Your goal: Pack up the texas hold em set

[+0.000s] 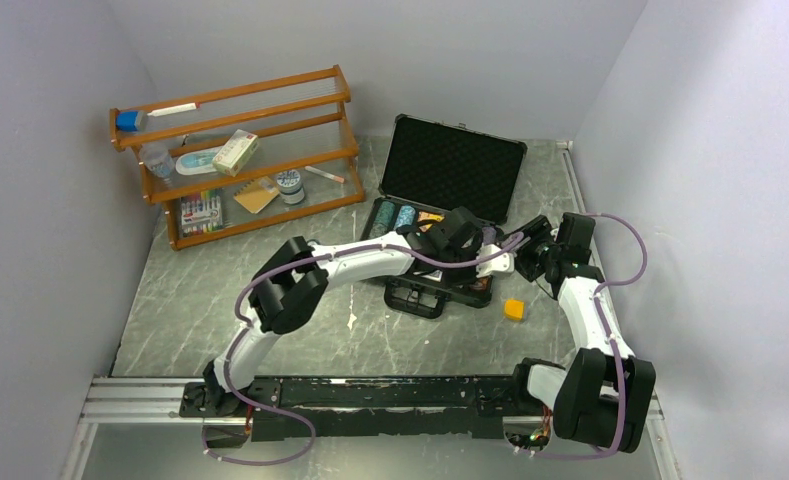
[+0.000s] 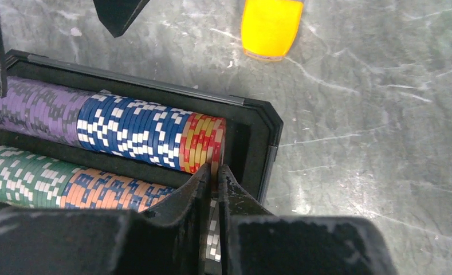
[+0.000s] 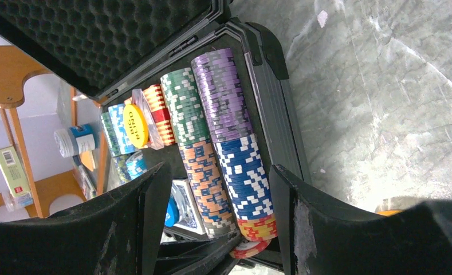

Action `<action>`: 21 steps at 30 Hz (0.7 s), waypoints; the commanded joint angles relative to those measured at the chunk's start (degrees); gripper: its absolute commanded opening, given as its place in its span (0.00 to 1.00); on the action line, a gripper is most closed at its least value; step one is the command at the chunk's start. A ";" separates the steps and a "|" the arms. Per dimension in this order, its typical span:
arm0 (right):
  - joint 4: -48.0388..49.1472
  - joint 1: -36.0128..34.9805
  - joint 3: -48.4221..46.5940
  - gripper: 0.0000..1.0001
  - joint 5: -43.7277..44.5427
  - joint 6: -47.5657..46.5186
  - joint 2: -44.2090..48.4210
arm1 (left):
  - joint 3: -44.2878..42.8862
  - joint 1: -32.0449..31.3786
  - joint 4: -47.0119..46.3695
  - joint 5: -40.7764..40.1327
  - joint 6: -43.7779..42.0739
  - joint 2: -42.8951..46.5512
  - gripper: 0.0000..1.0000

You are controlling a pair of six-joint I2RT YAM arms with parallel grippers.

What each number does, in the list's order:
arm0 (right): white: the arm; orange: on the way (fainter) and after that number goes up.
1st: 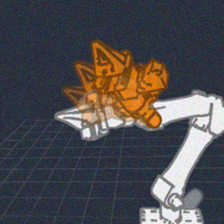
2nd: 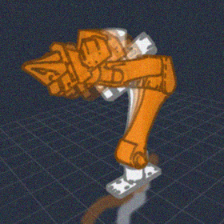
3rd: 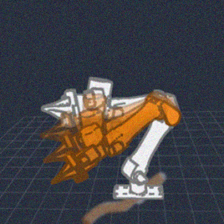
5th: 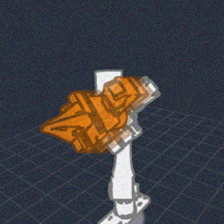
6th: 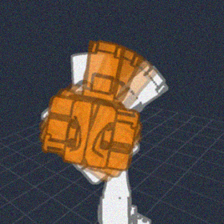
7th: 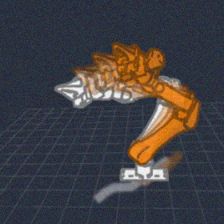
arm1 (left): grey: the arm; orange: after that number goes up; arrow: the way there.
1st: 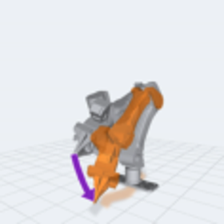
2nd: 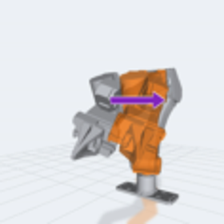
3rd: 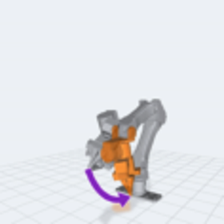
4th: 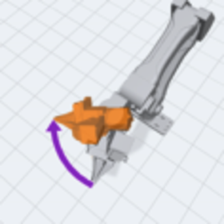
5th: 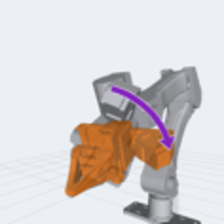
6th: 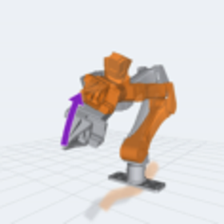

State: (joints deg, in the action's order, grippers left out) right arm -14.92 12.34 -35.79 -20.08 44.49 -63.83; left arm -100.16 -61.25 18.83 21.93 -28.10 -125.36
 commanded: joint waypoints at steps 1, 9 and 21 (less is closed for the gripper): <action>-0.01 0.58 -0.63 0.67 -0.59 -0.90 0.99 | -3.11 -0.87 1.26 -5.02 -1.52 -2.19 0.23; -0.63 0.65 -0.72 0.67 -0.15 -1.47 1.05 | -0.51 -0.88 -0.89 -2.98 0.69 2.01 0.53; -4.24 0.58 -4.10 0.67 -1.29 -8.40 3.22 | 13.95 3.41 -15.10 -5.72 16.11 19.74 0.60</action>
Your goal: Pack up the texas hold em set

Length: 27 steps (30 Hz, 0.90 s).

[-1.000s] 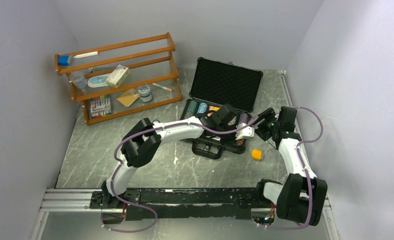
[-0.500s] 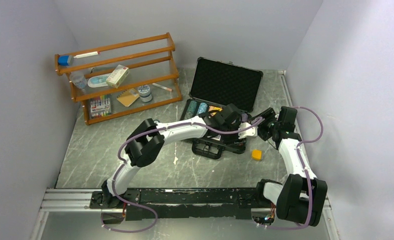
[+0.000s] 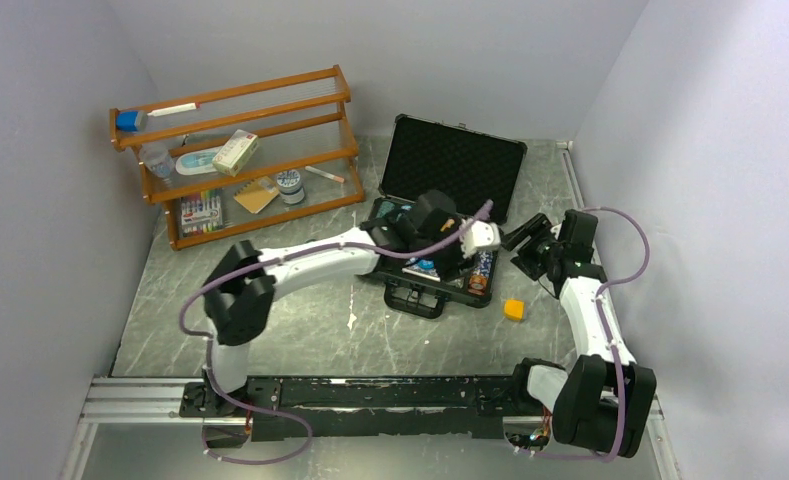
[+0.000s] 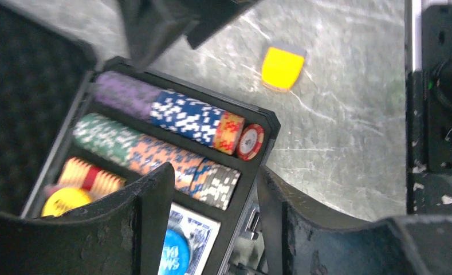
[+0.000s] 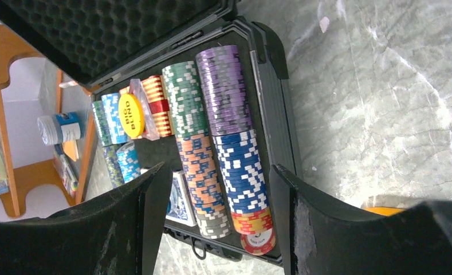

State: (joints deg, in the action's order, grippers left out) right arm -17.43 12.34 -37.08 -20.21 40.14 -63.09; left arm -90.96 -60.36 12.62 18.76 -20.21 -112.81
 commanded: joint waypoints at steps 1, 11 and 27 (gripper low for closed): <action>-1.99 0.47 -3.16 0.67 -1.35 -4.82 2.78 | 6.84 3.21 -10.49 -3.40 10.19 9.24 0.60; -3.45 -23.15 -10.15 0.68 12.05 -4.16 0.04 | 23.33 8.26 -15.09 -33.90 24.01 32.12 0.67; -10.61 -62.54 -42.71 0.78 33.79 -9.26 -35.20 | 26.13 8.59 9.95 -56.87 30.82 66.73 0.73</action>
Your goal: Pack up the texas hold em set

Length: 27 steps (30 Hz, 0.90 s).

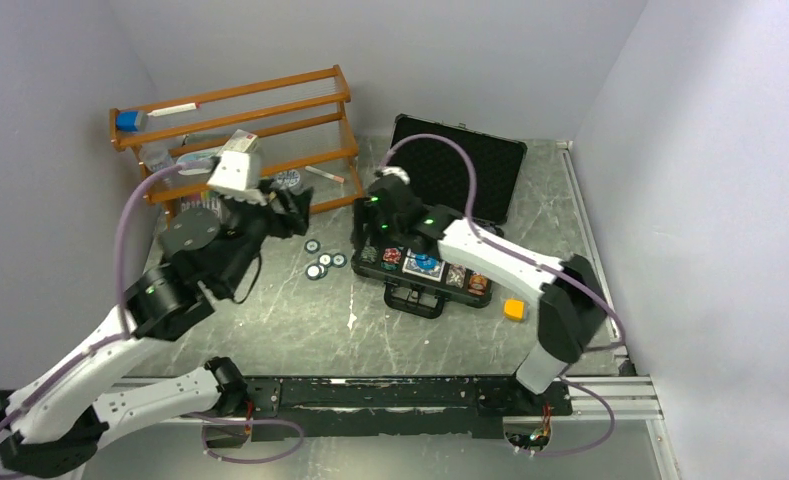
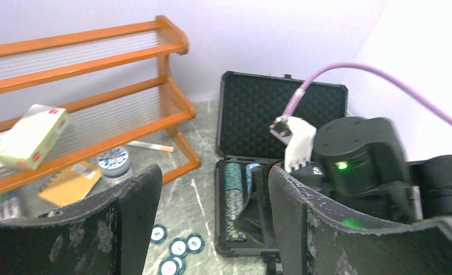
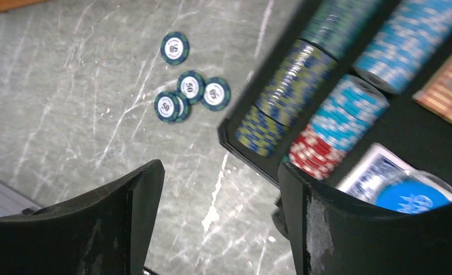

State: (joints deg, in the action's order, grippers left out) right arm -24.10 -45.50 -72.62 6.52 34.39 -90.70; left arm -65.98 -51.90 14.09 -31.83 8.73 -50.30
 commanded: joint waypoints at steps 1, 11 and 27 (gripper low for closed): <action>-4.38 -6.51 -10.16 0.79 7.43 -3.93 -10.25 | 1.42 0.13 9.44 -7.87 1.69 5.76 0.72; -10.51 -14.89 -27.58 0.81 11.36 -2.08 -31.70 | 5.74 0.13 13.35 -18.54 2.72 18.40 0.74; -13.83 -15.87 -37.60 0.81 16.75 3.56 -44.36 | 6.80 0.13 14.58 -21.66 2.44 18.97 0.73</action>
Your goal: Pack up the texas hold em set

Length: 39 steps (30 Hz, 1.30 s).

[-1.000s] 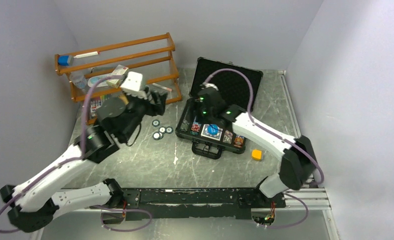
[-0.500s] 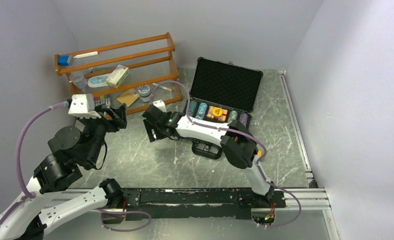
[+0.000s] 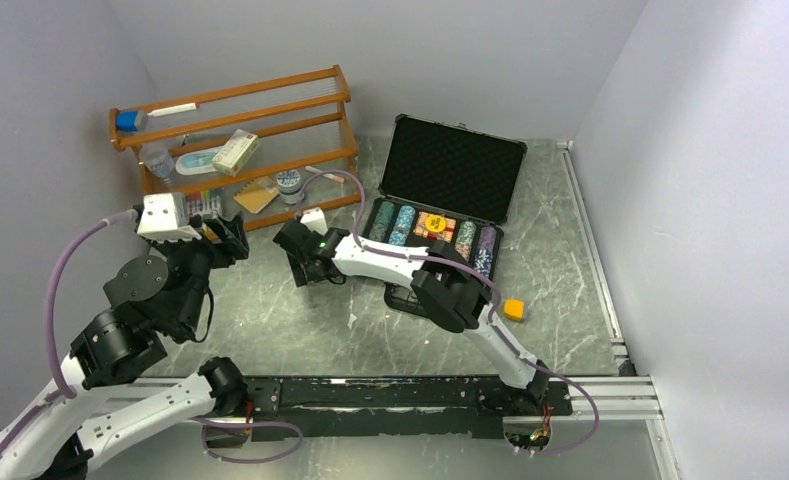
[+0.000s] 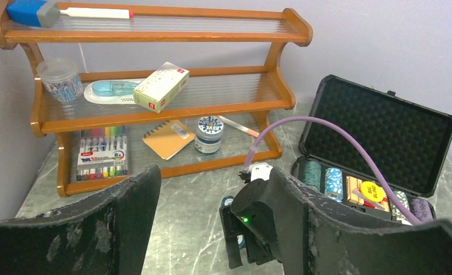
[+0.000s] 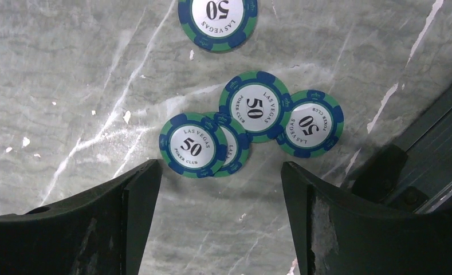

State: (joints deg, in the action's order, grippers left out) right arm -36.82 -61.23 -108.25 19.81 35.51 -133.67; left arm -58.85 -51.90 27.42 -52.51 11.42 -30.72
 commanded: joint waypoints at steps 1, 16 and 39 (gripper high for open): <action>-1.26 -0.12 -2.30 0.80 3.73 2.94 -1.80 | -0.30 0.13 1.23 -0.97 -0.21 -0.67 0.73; 3.77 1.68 1.63 0.60 0.01 6.33 -2.09 | 0.40 0.13 0.38 -0.16 -0.81 -0.30 0.73; -3.91 1.57 -6.35 0.64 2.30 4.31 -6.53 | 0.82 0.11 1.22 -0.97 -0.29 -1.49 0.72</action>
State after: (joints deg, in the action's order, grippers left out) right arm -35.55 -59.72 -113.08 20.21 39.35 -136.86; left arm -58.33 -51.90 27.92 -52.49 11.38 -31.38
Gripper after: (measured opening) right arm 0.666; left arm 0.722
